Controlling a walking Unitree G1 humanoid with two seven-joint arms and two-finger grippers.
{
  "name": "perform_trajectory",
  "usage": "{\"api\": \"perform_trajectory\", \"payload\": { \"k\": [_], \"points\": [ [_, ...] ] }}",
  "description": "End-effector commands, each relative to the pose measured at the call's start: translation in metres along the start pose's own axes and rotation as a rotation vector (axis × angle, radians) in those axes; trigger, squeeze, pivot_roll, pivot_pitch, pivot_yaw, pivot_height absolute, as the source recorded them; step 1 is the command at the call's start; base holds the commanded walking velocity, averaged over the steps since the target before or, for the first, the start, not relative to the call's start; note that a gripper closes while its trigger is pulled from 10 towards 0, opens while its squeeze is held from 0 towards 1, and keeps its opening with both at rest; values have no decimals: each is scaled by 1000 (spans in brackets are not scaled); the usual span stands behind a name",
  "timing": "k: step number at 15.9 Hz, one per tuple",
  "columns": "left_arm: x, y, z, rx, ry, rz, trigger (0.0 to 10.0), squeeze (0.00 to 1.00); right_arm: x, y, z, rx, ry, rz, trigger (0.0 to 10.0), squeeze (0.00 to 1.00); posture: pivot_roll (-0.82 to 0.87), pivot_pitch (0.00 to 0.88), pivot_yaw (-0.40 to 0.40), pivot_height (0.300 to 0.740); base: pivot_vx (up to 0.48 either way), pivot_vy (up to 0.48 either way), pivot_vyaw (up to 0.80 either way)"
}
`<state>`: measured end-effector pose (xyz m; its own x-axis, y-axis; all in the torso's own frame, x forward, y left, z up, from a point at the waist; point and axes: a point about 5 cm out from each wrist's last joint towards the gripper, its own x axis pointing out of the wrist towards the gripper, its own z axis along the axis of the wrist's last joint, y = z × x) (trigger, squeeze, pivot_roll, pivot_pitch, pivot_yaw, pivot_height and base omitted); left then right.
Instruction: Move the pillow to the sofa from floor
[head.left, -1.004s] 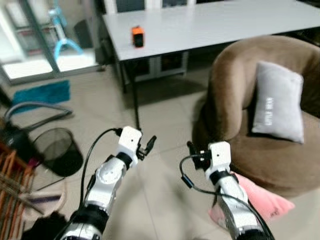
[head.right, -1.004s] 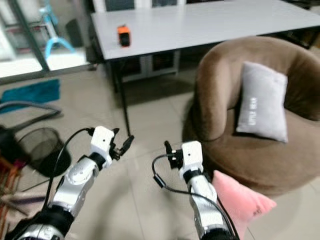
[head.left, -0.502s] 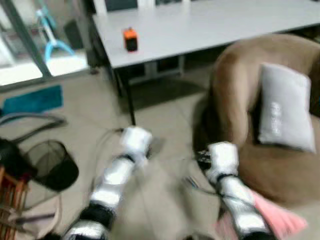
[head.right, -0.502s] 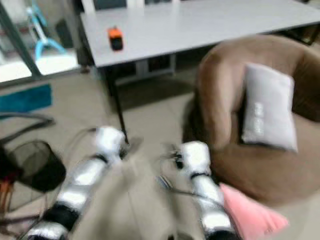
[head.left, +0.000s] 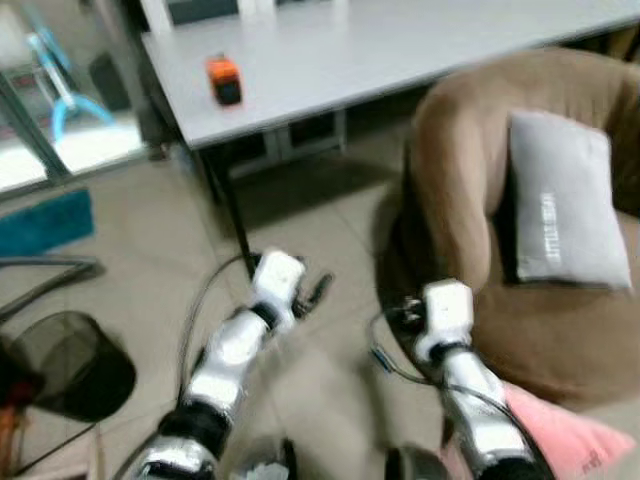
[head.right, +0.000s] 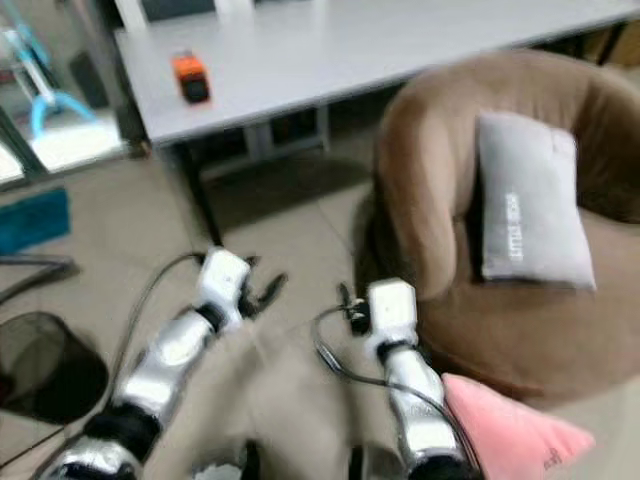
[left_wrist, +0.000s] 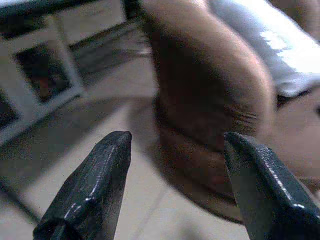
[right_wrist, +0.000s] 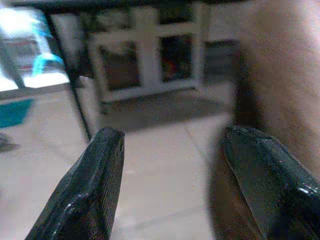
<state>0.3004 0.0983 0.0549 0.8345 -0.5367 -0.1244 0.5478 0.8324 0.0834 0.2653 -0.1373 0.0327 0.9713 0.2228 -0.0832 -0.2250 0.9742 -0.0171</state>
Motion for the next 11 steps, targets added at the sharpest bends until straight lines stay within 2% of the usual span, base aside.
{"api": "perform_trajectory", "payload": {
  "k": [1, 5, 6, 7, 8, 9, 11],
  "points": [
    [-5, 9, -5, 1, 24, 20, 10000, 0, -1, 7, -4, 29, 20, 10, 10000, 0, 6, 26, 55, 624, 0, 0, -406],
    [-4, 11, -4, 5, 24, 23, 10000, 0, -1, 5, -4, 32, 19, 2, 10000, 0, 5, 26, 54, 585, 0, 0, -405],
    [-4, 11, -5, 26, 31, 29, 10000, 0, -2, 4, -3, 0, 10, -9, 10000, 0, 6, 26, 53, 581, 0, 0, 0],
    [-4, 11, -6, 24, 43, 34, 10000, 0, 0, 1, -9, -32, 69, -48, 10000, 0, 7, 27, 51, 581, 0, 0, 0],
    [-5, 11, -7, 17, 46, 35, 10000, 0, 1, 6, -11, -59, 99, 9, 10000, 0, 7, 28, 49, 581, 0, 0, -663],
    [-5, 11, -7, 11, 44, 37, 10000, 0, 1, 9, -12, -60, 102, 34, 10000, 0, 9, 28, 48, 581, 0, 0, -538],
    [-6, 11, -8, 3, 44, 43, 10000, 0, 1, 5, -13, -2, 109, -16, 10000, 0, 12, 28, 48, 600, 0, 0, 0]
  ]
}}
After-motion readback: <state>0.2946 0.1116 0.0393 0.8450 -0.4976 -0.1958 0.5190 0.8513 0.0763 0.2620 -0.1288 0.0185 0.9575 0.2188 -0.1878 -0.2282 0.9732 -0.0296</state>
